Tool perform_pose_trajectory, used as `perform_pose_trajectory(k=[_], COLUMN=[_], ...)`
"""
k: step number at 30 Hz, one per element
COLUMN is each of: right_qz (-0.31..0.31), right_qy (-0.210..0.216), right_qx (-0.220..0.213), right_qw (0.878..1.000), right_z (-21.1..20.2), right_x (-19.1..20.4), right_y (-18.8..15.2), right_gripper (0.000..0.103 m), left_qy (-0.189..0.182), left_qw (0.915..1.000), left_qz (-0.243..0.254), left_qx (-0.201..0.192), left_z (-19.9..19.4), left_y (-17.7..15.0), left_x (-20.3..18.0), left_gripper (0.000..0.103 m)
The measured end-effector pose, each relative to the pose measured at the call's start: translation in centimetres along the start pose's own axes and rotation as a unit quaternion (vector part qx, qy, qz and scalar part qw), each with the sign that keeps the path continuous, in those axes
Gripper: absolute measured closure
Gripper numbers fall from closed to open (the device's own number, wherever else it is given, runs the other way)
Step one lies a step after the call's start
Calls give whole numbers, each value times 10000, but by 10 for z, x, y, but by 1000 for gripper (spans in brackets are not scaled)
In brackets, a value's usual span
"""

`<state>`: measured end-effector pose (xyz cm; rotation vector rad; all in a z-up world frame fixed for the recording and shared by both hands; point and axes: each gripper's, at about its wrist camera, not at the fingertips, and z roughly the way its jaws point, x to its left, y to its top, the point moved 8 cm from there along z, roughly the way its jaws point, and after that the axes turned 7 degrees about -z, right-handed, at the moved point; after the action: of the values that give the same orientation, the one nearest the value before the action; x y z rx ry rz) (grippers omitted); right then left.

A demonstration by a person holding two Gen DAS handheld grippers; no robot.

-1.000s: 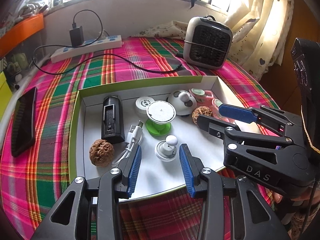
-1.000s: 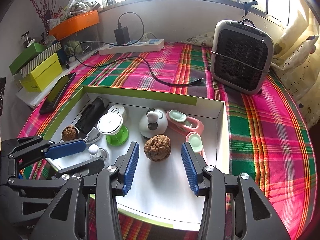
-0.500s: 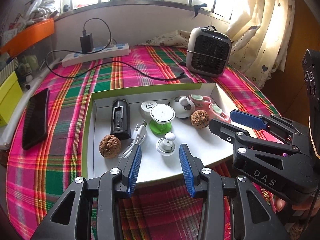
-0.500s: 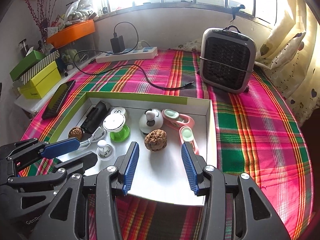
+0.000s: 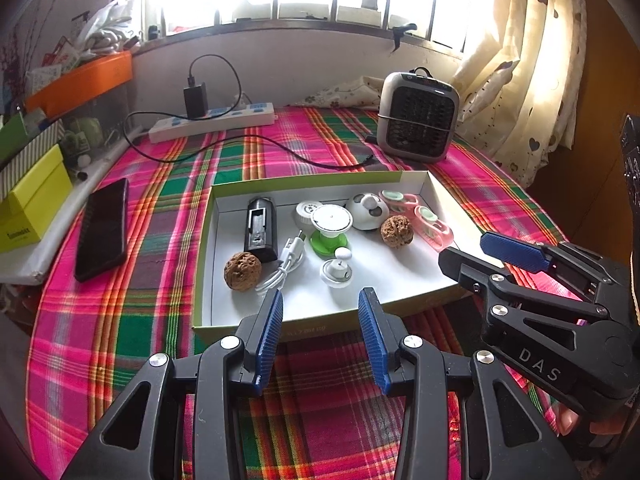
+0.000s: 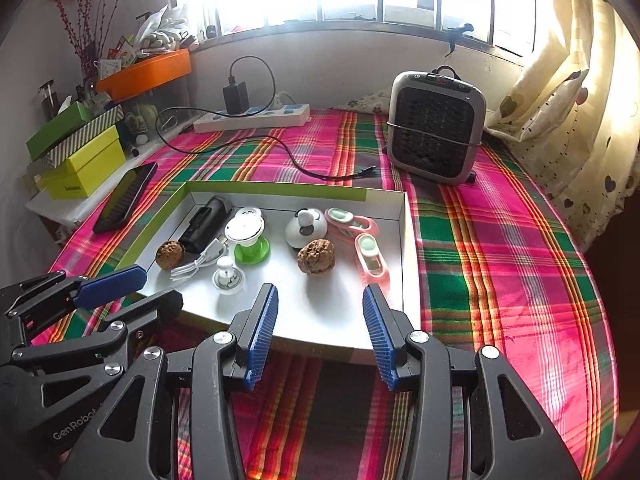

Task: Organize objects

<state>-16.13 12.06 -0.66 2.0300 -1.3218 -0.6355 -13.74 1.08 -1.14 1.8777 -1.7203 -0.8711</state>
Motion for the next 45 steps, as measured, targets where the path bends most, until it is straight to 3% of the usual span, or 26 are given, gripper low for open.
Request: perform_pose_trajectory(k=[23, 45], right_qz=[65, 111], right_qy=[-7, -30], right_qx=[89, 425], right_qw=[9999, 9990], right_z=[-28, -24], right_x=[20, 26], right_y=[-50, -85], right_gripper=[52, 51], left_qy=[211, 534], left_qw=[9994, 9978], left_qz=[18, -153], left_qx=[281, 349], left_z=[-12, -11], left_y=[-59, -79], left_x=[7, 17], left_gripper=[66, 66])
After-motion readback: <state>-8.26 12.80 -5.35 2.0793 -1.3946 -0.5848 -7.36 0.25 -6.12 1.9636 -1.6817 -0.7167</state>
